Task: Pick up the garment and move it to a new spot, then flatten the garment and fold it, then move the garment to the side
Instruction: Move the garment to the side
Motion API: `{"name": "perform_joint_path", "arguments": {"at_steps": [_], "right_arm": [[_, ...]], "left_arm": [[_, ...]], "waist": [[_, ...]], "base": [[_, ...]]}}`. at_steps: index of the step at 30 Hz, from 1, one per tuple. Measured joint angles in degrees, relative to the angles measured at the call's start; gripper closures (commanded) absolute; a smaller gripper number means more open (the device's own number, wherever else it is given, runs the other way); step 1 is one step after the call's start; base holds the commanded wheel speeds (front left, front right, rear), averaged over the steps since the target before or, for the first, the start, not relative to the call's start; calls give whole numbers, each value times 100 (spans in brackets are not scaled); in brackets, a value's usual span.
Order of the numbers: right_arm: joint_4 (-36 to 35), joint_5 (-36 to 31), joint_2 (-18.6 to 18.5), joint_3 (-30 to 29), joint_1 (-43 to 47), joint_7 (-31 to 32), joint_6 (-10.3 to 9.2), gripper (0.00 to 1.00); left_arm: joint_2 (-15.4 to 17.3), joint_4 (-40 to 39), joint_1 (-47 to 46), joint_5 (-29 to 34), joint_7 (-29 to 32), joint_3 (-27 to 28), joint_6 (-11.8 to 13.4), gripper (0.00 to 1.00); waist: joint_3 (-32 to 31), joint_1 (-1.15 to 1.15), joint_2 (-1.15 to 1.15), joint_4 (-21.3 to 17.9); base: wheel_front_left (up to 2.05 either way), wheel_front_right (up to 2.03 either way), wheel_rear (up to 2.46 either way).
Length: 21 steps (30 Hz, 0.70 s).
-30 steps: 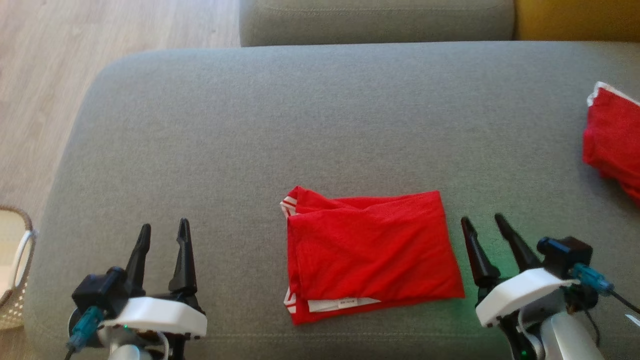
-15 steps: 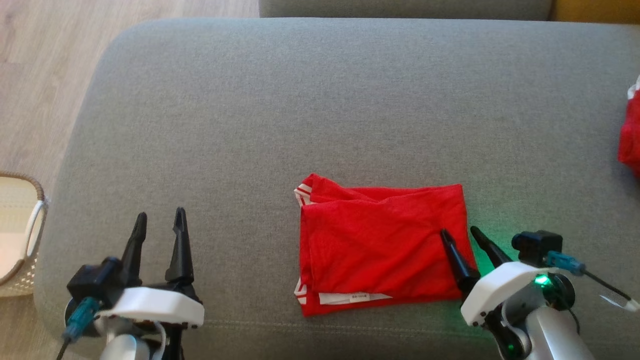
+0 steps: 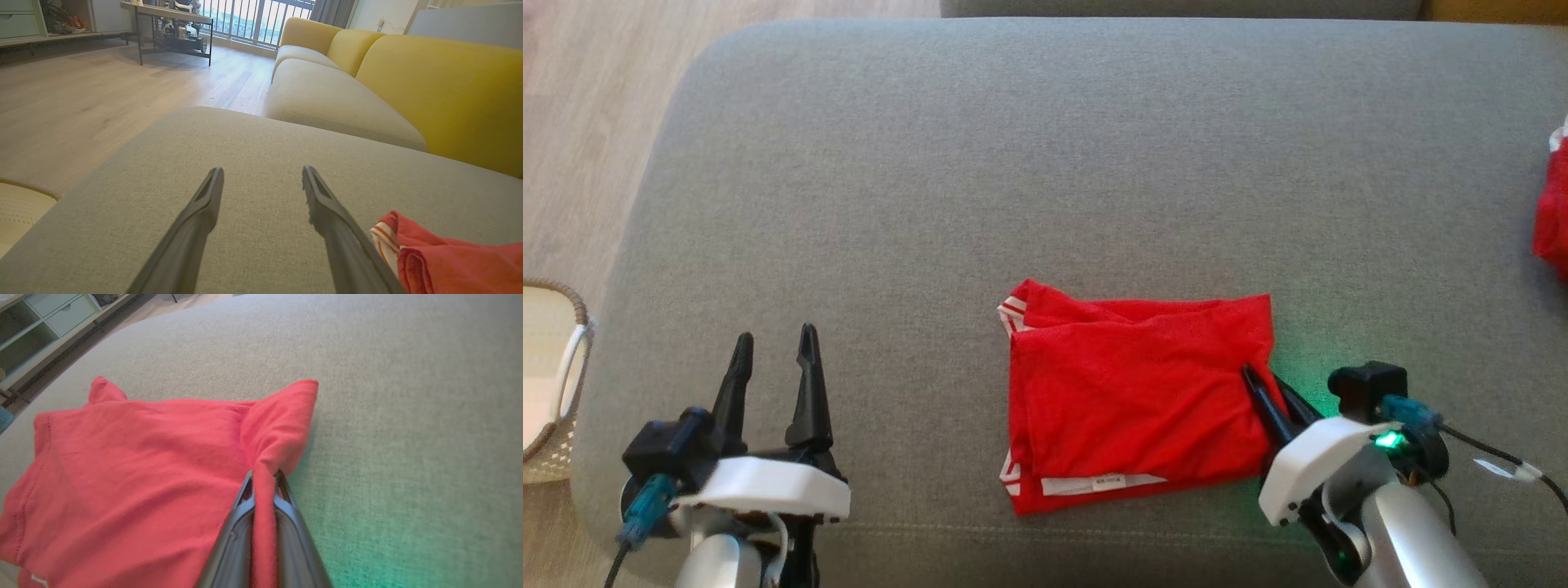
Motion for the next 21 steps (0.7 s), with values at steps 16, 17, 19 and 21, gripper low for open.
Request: {"name": "perform_joint_path", "arguments": {"at_steps": [16, 17, 19, 21], "right_arm": [[-1001, -264, -637, 453, -1395, 179, 1, 100], [-1025, -253, -705, 388, -1517, 216, 1, 100], [-1043, -214, -801, 164, -1775, 335, 1, 100], [-1035, -151, -864, -75, -2034, 386, 1, 100]], "left_arm": [[-1, -100, -164, 42, -2, 34, -34, 0], [-1, -131, -230, 101, -3, 32, -62, 0], [-1, -200, -414, 254, -2, 25, -115, 0], [3, -267, -654, 463, -2, 3, -223, 0]], "waist": [[158, -1, 0, -684], [214, -1, 0, -736], [348, 0, 0, -841], [500, 0, 0, -949]], "base": [[0, 0, 0], [0, 0, 0], [0, 0, 0], [0, 0, 0]]}}
